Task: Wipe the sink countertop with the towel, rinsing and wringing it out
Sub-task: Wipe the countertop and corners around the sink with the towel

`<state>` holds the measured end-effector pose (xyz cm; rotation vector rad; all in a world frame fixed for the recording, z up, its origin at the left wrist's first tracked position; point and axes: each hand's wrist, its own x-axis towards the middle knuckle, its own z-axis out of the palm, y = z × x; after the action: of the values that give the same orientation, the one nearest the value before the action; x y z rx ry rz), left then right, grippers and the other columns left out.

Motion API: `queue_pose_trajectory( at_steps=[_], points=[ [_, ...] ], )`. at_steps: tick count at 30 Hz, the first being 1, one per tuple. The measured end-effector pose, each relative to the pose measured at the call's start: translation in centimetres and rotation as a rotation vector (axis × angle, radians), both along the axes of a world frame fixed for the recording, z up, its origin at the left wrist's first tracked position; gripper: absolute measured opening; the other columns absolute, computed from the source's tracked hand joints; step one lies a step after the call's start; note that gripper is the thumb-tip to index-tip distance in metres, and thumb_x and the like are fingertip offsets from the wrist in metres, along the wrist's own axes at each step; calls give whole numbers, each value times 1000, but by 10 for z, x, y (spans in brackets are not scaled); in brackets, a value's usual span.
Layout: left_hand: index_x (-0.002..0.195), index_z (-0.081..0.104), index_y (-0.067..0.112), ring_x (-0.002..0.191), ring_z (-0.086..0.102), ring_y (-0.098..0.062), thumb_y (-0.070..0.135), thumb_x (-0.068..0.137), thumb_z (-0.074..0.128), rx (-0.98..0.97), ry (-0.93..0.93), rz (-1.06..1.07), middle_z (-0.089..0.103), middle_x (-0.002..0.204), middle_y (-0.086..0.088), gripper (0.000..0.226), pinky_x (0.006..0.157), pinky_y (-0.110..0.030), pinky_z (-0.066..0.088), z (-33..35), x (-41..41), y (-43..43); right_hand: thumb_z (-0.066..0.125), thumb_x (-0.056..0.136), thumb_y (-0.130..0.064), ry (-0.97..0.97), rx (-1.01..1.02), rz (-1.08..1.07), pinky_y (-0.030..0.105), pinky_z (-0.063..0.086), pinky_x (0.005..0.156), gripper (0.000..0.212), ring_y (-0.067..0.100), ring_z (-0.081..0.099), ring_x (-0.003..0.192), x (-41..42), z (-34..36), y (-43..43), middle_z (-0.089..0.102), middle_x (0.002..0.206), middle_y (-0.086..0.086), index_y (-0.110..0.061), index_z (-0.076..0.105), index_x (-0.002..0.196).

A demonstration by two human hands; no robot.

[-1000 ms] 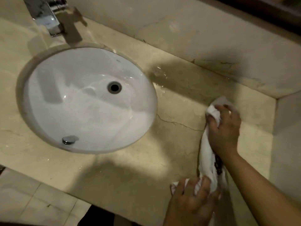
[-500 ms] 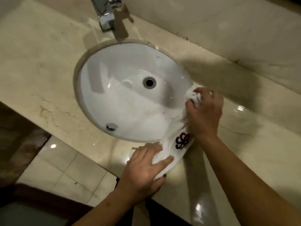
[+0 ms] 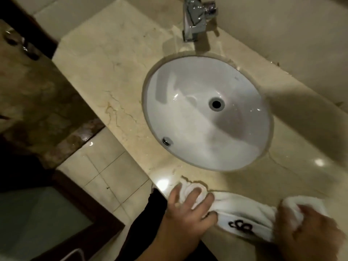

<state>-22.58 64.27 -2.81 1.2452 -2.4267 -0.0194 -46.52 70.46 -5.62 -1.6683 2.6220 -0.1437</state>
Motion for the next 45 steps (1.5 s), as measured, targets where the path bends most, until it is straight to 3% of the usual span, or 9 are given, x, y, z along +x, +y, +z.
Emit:
queue_pose_trajectory(
  at_steps=[6,10,13,17,19,23,32,40,45],
  points=[
    [98,62,32,157,17,-34,31,83,63,355,-244,197,29,168,0,15,117,-68,13,19,81,-21,59,86,-53,-273,-155,-39,57,50,82,60,49,67,95,54,25,-11,70,114,27,0,75,109],
    [92,48,35,157,-22,-17,49,95,30,674,197,564,-13,171,21,23,122,-65,-3,26,42,-17,58,82,-53,-247,-149,68,56,49,88,56,51,63,108,76,22,-14,65,126,26,-11,69,117],
    [91,42,33,157,-20,-14,77,94,15,662,358,857,-5,172,15,51,122,-61,-9,14,3,-31,54,88,-52,-232,-291,93,64,47,95,44,55,62,106,91,15,-17,66,116,32,-16,67,108],
    [133,40,22,160,4,-23,60,98,49,461,410,1105,16,170,-4,52,124,-63,4,-7,-10,-74,42,81,-70,-385,-621,-27,81,21,102,51,77,43,104,124,14,-48,58,105,44,-52,64,124],
    [154,27,22,160,2,-19,53,101,50,400,392,1091,11,173,-2,66,126,-56,0,-9,3,-91,44,91,-62,-472,-590,-102,69,29,109,44,73,43,112,136,15,-67,49,115,56,-40,64,123],
    [163,18,25,159,-10,-11,56,105,29,401,325,1016,0,174,2,66,126,-48,-10,-11,57,-136,34,96,-62,-345,-197,196,62,45,94,62,50,60,108,159,-7,-63,60,126,39,-12,61,121],
    [157,39,15,156,18,-29,34,108,41,351,118,778,24,169,-11,53,124,-58,17,-20,192,-258,44,89,-65,-264,-154,335,51,45,85,57,32,60,94,247,2,-139,73,115,18,-25,80,108],
    [160,34,19,157,18,-26,48,105,28,379,-21,532,25,170,-6,62,125,-55,17,-22,255,-384,68,75,-69,-319,-82,463,41,34,68,52,30,55,77,319,11,-237,62,94,7,-20,65,94],
    [157,38,26,158,14,-22,68,98,27,381,-39,371,24,170,0,74,126,-52,12,-18,279,-492,59,86,-65,-361,-147,465,43,37,72,61,29,55,80,372,14,-319,58,94,5,-33,56,138]
  ],
)
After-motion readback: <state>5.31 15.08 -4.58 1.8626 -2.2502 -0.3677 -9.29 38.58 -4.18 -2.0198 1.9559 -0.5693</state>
